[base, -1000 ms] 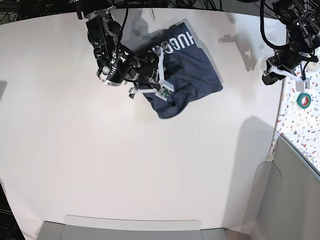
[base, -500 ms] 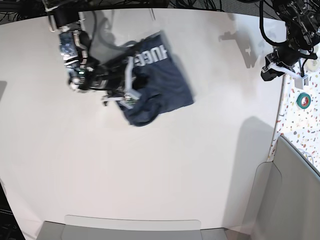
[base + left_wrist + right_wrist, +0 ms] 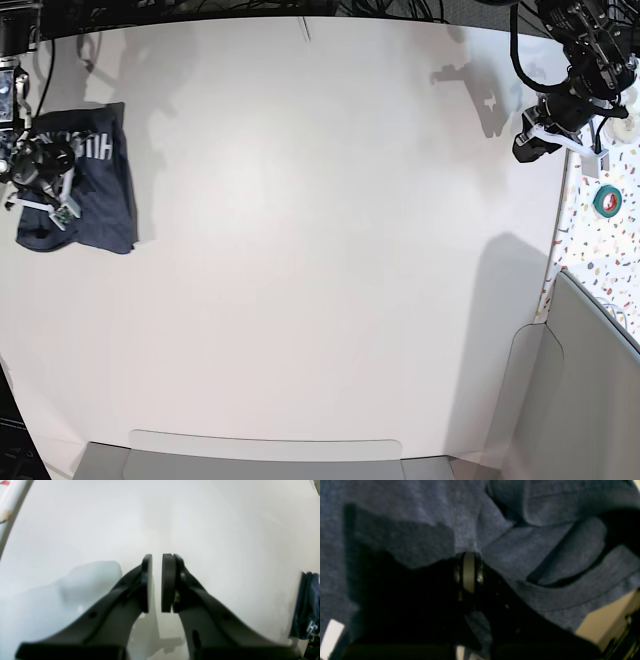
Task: Layout the t-shirt on the table in an organized manner, then fold the t-shirt properly
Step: 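Drag the folded shirt with the right gripper to the table corner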
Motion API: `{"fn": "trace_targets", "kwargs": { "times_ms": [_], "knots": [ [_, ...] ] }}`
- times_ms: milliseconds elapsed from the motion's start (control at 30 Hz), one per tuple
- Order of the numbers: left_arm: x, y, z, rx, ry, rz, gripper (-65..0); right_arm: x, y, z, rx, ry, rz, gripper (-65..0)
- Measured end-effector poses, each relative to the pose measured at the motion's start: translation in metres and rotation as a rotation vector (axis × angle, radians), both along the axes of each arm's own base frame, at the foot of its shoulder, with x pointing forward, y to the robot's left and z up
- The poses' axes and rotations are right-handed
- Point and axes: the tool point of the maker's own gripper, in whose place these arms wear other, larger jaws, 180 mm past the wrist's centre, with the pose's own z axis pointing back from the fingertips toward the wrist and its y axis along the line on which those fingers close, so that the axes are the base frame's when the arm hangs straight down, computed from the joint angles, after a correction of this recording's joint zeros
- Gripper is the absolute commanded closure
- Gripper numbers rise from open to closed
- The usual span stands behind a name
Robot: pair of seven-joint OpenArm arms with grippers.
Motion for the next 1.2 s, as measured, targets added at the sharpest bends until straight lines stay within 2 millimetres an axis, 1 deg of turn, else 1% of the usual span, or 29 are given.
{"fn": "trace_targets", "kwargs": {
  "times_ms": [67, 267, 467, 500, 633, 700, 767, 833, 900, 1033, 1200],
  "knots": [
    [0.000, 0.000, 0.000, 0.001, -0.001, 0.001, -5.8, -0.003, -0.004, -0.001, -0.009, 0.006, -0.009, 0.0],
    [0.000, 0.000, 0.000, 0.000, -0.001, 0.001, -5.8, -0.004, -0.001, -0.004, 0.005, -0.004, -0.018, 0.0],
    [0.000, 0.000, 0.000, 0.001, -0.001, 0.000, -5.8, -0.006, -0.008, -0.001, 0.017, -0.026, -0.062, 0.0],
    [0.000, 0.000, 0.000, 0.000, -0.001, 0.001, -5.8, -0.007, -0.011, 0.000, 0.009, -0.026, -0.068, 0.0],
    [0.000, 0.000, 0.000, 0.001, -0.001, 0.001, -5.8, -0.021, -0.041, 0.002, -0.136, 0.028, -0.076, 0.0],
    [0.000, 0.000, 0.000, 0.000, -0.001, 0.000, -5.8, -0.032, -0.059, 0.004, -0.221, 0.079, -0.083, 0.0],
    [0.000, 0.000, 0.000, 0.001, -0.001, 0.000, -5.8, -0.049, -0.081, 0.006, -0.333, 0.161, -0.102, 0.0],
    [0.000, 0.000, 0.000, 0.000, -0.001, 0.000, -5.8, -0.063, -0.094, 0.007, -0.393, 0.219, -0.122, 0.0],
    [0.000, 0.000, 0.000, 0.000, -0.001, 0.000, -5.8, -0.066, -0.097, 0.008, -0.408, 0.233, -0.126, 0.0],
    [0.000, -0.001, -0.001, -0.005, -0.001, 0.002, -5.8, -0.063, -0.098, 0.010, -0.416, 0.240, -0.142, 0.0],
    [-0.001, -0.006, -0.003, -0.020, 0.000, 0.006, -5.8, -0.053, -0.097, 0.015, -0.411, 0.235, -0.166, 0.0]
  ]
}}
